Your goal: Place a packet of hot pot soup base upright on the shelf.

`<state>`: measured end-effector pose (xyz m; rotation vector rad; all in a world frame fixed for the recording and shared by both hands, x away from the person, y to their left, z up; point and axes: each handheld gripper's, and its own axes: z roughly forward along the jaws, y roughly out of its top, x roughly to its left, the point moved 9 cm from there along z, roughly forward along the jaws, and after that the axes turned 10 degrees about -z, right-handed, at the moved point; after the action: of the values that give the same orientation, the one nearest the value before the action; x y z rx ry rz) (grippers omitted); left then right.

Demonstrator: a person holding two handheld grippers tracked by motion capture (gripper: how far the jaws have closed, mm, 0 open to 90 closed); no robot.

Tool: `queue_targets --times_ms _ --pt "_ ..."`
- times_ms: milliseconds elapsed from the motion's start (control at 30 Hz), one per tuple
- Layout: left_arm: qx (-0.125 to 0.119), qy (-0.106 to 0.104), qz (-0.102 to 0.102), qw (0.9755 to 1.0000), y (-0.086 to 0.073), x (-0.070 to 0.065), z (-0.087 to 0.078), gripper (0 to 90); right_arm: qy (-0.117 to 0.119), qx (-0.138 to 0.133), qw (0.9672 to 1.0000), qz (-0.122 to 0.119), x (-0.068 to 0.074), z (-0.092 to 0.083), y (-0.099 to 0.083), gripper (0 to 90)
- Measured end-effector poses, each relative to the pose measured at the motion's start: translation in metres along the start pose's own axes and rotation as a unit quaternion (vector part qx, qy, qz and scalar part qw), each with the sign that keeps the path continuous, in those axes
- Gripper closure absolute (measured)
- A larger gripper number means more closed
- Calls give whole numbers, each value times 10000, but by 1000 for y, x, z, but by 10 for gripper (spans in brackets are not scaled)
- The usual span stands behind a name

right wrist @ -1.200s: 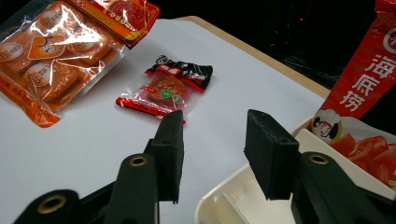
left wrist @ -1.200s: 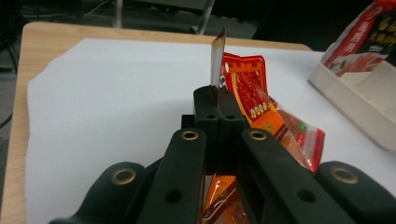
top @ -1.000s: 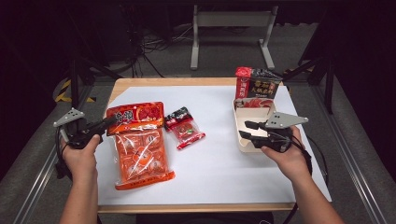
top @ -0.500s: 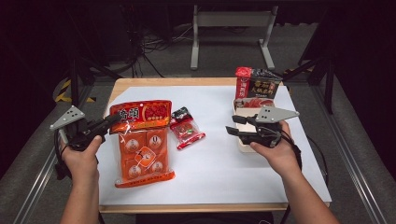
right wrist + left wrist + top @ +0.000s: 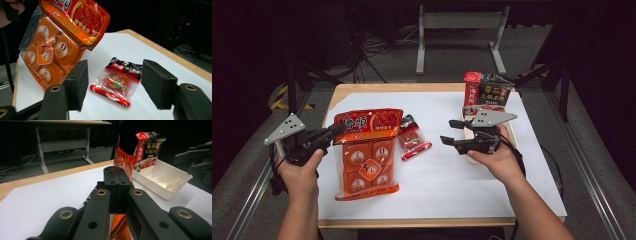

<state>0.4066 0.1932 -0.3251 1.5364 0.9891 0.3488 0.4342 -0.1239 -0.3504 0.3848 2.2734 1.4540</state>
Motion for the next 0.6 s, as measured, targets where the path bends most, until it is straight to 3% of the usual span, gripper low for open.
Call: queue_targets --times_ms 600 --pt "-71 -424 400 9983 2 -39 -14 900 714 -206 9971 174 24 54 9 331"
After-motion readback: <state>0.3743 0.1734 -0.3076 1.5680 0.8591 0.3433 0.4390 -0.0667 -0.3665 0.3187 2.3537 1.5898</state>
